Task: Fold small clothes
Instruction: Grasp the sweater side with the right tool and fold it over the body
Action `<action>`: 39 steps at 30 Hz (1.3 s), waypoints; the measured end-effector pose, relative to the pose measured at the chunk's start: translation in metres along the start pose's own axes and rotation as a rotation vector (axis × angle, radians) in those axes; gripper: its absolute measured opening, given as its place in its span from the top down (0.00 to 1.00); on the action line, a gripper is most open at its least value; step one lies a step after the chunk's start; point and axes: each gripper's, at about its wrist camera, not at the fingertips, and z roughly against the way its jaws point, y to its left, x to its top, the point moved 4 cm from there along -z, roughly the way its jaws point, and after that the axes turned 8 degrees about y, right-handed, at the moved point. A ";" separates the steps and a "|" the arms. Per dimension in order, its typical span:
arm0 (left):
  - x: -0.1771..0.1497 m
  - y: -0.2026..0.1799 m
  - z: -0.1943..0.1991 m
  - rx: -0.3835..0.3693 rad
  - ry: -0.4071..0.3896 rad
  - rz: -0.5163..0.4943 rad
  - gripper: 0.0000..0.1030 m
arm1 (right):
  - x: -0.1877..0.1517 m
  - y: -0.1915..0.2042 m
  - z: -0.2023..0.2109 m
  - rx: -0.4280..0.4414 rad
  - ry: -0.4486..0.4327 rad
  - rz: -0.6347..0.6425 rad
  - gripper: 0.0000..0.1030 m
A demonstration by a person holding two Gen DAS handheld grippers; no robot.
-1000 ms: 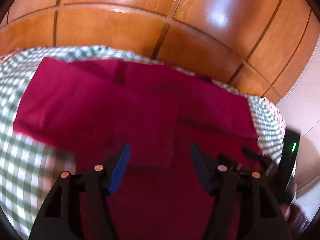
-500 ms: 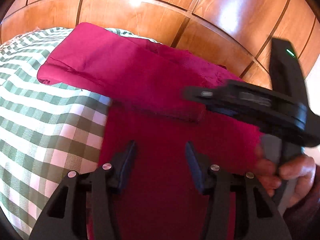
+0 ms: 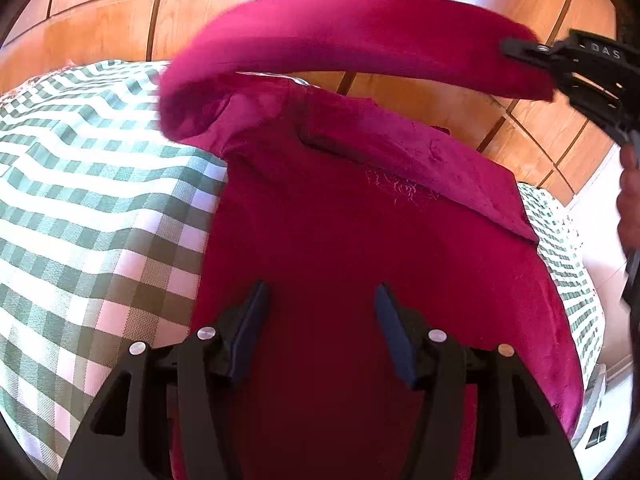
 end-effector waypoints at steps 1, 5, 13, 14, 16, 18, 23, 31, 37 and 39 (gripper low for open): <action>0.000 -0.001 -0.001 0.004 0.001 -0.003 0.45 | 0.004 -0.007 0.004 -0.015 -0.008 -0.009 0.94; 0.001 -0.006 -0.004 0.013 0.003 -0.009 0.45 | 0.004 -0.067 0.013 -0.123 -0.005 -0.076 0.94; 0.003 -0.011 -0.007 0.024 0.006 -0.013 0.44 | -0.056 -0.176 -0.024 -0.286 0.142 -0.284 0.94; 0.003 -0.012 -0.007 0.026 0.008 -0.015 0.44 | -0.066 -0.183 -0.031 -0.289 0.162 -0.307 0.94; 0.004 -0.013 -0.007 0.033 0.020 -0.018 0.45 | -0.086 -0.196 -0.044 -0.295 0.204 -0.347 0.94; 0.008 -0.015 -0.005 0.039 0.045 -0.013 0.45 | -0.100 -0.204 -0.053 -0.289 0.227 -0.376 0.93; 0.034 -0.018 0.014 0.004 0.018 0.015 0.45 | -0.105 -0.210 -0.036 -0.253 0.182 -0.410 0.44; 0.102 -0.037 -0.002 0.038 -0.066 -0.033 0.51 | -0.089 -0.181 -0.010 -0.210 0.105 -0.337 0.38; 0.125 -0.030 -0.060 0.139 0.035 -0.018 0.57 | -0.083 -0.176 -0.044 -0.206 0.137 -0.319 0.36; 0.119 -0.017 -0.071 0.121 0.043 0.032 0.59 | -0.086 -0.177 -0.061 -0.214 0.160 -0.311 0.24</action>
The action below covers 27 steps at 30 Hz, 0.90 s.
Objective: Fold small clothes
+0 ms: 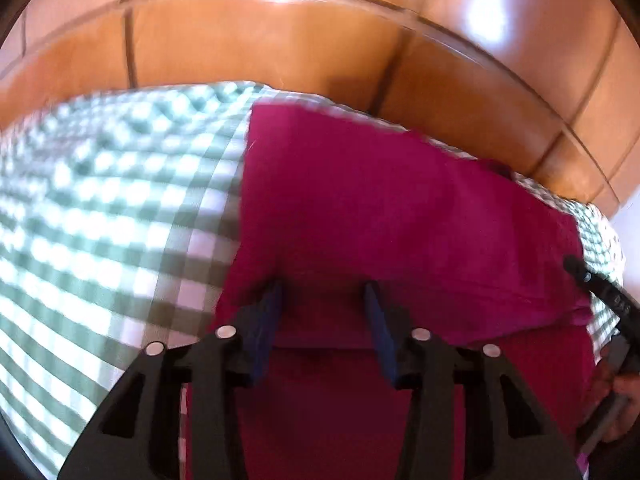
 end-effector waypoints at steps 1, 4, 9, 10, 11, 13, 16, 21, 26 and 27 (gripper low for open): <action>-0.002 0.002 0.004 -0.003 -0.012 0.005 0.62 | -0.002 0.000 -0.009 -0.002 0.017 0.000 0.21; -0.001 0.009 0.020 -0.028 -0.036 0.037 0.63 | -0.010 0.009 -0.022 -0.016 0.016 0.061 0.09; 0.030 0.042 0.028 -0.104 -0.041 0.149 0.39 | -0.011 0.016 -0.026 -0.034 0.021 0.089 0.05; 0.037 0.048 0.027 -0.127 -0.024 0.165 0.37 | -0.011 0.015 -0.026 -0.031 0.020 0.088 0.05; 0.048 0.050 0.019 -0.142 -0.009 0.183 0.37 | -0.011 0.015 -0.027 -0.028 0.019 0.087 0.05; 0.058 0.053 0.011 -0.160 0.014 0.198 0.37 | -0.012 0.015 -0.027 -0.025 0.014 0.086 0.05; 0.078 0.056 -0.007 -0.178 0.038 0.222 0.39 | -0.012 0.015 -0.028 -0.025 0.010 0.086 0.04; 0.088 0.047 -0.009 -0.171 -0.017 0.174 0.88 | -0.013 0.016 -0.026 -0.033 0.005 0.086 0.04; 0.074 0.038 -0.031 0.017 -0.032 0.055 0.85 | -0.015 0.031 -0.030 -0.125 0.007 0.157 0.04; 0.075 0.036 -0.030 0.040 -0.030 0.055 0.84 | -0.015 0.032 -0.031 -0.134 0.006 0.163 0.04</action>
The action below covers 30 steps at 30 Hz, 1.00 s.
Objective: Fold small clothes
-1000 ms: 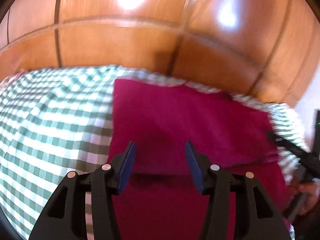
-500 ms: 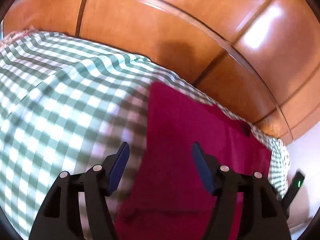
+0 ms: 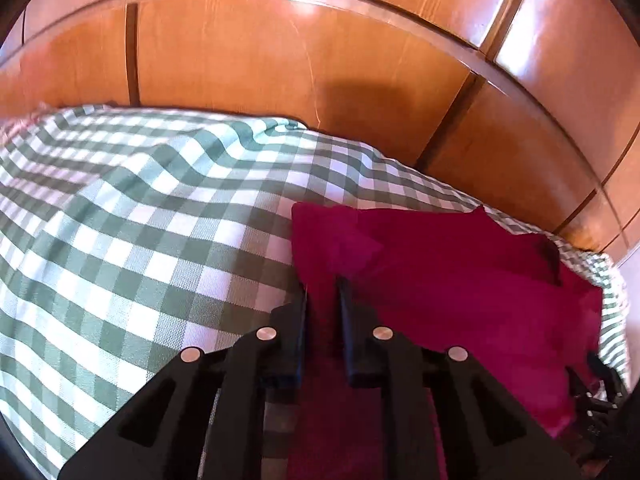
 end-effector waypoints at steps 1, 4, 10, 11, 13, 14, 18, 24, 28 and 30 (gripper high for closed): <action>0.001 0.000 0.004 0.024 0.005 0.010 0.80 | 0.000 0.000 0.000 -0.002 -0.001 0.000 0.04; -0.002 -0.009 0.022 0.106 -0.008 0.002 0.65 | 0.000 -0.004 -0.002 0.018 0.003 -0.013 0.04; -0.044 -0.051 0.067 0.046 -0.086 -0.171 0.39 | 0.001 -0.006 -0.002 0.031 0.002 -0.022 0.04; -0.046 -0.052 0.064 0.048 -0.085 -0.180 0.39 | 0.000 -0.006 -0.002 0.031 0.002 -0.022 0.04; -0.059 -0.058 0.064 0.065 -0.083 -0.209 0.40 | 0.000 -0.005 -0.001 0.030 0.001 -0.022 0.04; -0.064 -0.061 0.061 0.071 -0.079 -0.218 0.41 | -0.001 -0.005 0.000 0.028 -0.001 -0.022 0.04; -0.075 -0.058 0.050 0.076 -0.050 -0.207 0.40 | -0.001 -0.006 0.000 0.029 -0.001 -0.023 0.04; -0.073 -0.051 0.036 0.064 -0.039 -0.187 0.38 | -0.001 -0.007 -0.001 0.042 -0.001 -0.031 0.04; -0.073 -0.052 0.038 0.074 -0.041 -0.186 0.38 | 0.000 -0.007 -0.001 0.041 0.002 -0.035 0.03; -0.075 -0.051 0.042 0.081 -0.046 -0.179 0.39 | 0.000 -0.006 -0.001 0.041 0.002 -0.036 0.03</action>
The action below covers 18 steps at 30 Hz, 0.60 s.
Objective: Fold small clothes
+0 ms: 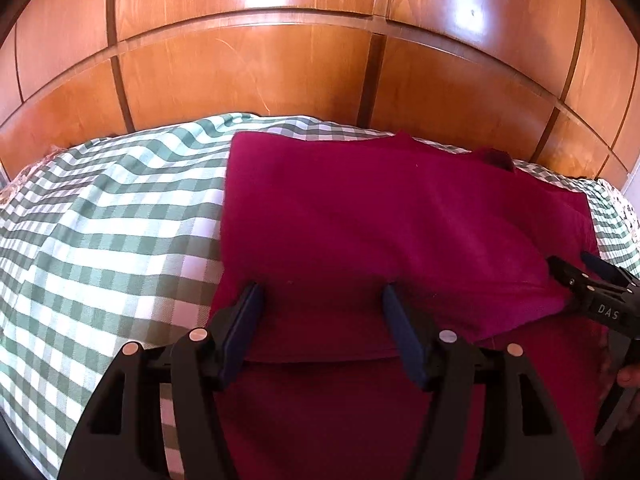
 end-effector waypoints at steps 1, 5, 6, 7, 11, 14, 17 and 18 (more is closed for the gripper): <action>-0.002 0.001 0.004 0.005 -0.008 0.005 0.40 | 0.000 0.000 0.000 0.000 0.000 0.000 0.03; -0.011 0.005 0.020 0.008 -0.030 0.022 0.40 | 0.001 0.000 0.000 0.000 0.000 -0.004 0.03; -0.013 0.006 0.024 0.010 -0.035 0.026 0.40 | 0.001 0.000 0.000 0.001 0.000 -0.004 0.03; -0.015 0.007 0.028 0.011 -0.039 0.027 0.40 | 0.000 0.000 0.000 0.001 0.000 -0.004 0.03; -0.028 0.011 0.042 0.013 -0.034 0.038 0.40 | 0.000 0.000 0.000 -0.001 -0.001 -0.004 0.03; -0.040 0.015 0.050 0.019 -0.027 0.045 0.40 | 0.000 -0.001 0.000 0.002 0.001 -0.005 0.03; -0.053 0.019 0.055 0.021 -0.012 0.056 0.40 | 0.000 0.000 0.000 -0.009 0.003 -0.002 0.04; -0.057 0.021 0.057 0.022 -0.011 0.061 0.40 | 0.001 0.000 0.000 -0.014 0.005 0.001 0.03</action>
